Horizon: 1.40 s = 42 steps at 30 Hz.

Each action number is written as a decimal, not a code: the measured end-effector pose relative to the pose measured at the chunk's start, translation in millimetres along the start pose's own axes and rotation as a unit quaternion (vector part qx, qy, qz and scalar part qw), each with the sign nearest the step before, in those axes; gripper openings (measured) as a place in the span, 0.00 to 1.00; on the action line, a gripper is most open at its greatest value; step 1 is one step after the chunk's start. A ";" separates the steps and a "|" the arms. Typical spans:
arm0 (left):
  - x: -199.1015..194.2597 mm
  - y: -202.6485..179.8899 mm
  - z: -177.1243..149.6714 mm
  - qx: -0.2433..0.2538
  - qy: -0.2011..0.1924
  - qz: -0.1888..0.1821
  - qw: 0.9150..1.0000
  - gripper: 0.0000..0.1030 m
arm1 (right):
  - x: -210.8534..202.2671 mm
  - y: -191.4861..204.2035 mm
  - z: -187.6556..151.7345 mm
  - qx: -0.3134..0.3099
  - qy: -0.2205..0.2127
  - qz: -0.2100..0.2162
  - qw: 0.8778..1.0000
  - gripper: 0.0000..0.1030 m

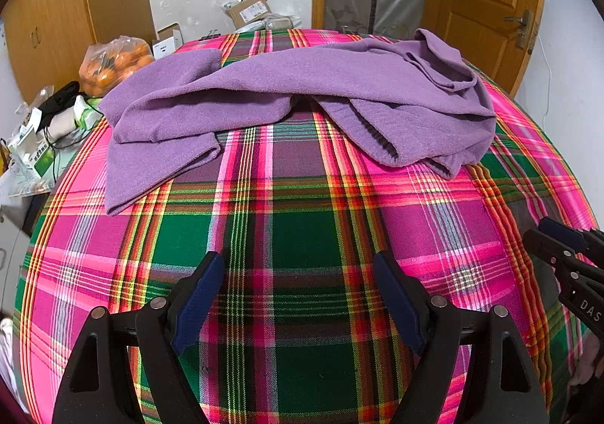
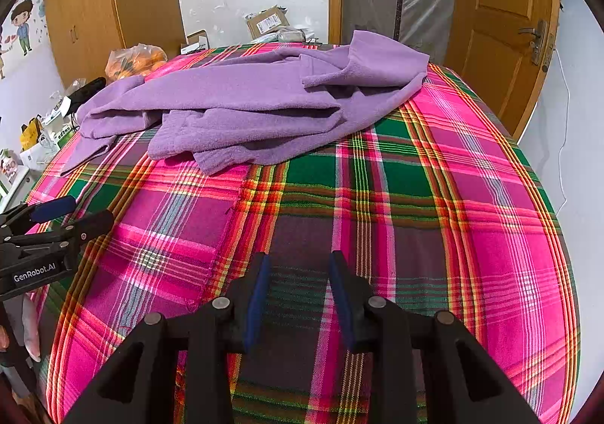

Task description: Fold clothes

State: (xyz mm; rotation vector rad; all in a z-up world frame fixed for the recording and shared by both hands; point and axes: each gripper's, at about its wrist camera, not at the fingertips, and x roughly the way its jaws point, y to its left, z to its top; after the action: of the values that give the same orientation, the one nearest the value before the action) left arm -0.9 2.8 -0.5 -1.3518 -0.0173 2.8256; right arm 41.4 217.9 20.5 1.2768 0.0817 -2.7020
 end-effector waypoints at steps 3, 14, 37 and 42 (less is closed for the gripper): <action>0.2 0.8 0.1 0.000 0.000 0.000 1.000 0.80 | 0.2 0.1 0.2 0.000 0.000 -0.001 1.000 0.33; -0.1 1.3 0.0 0.000 0.000 0.000 1.000 0.81 | 1.1 -0.3 0.9 0.002 0.000 0.003 1.000 0.34; 0.5 0.8 0.1 0.002 0.001 -0.002 1.000 0.81 | 7.1 6.7 6.2 -0.011 0.005 0.012 1.000 0.53; 0.7 0.3 0.2 0.002 0.001 -0.002 1.000 0.81 | 9.2 8.5 8.3 -0.015 0.006 0.011 1.000 0.56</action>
State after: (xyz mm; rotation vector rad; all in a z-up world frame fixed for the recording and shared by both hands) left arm -1.4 2.5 -0.8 -1.3529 -0.0146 2.8198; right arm 30.6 207.6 18.8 1.2793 0.1076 -2.6649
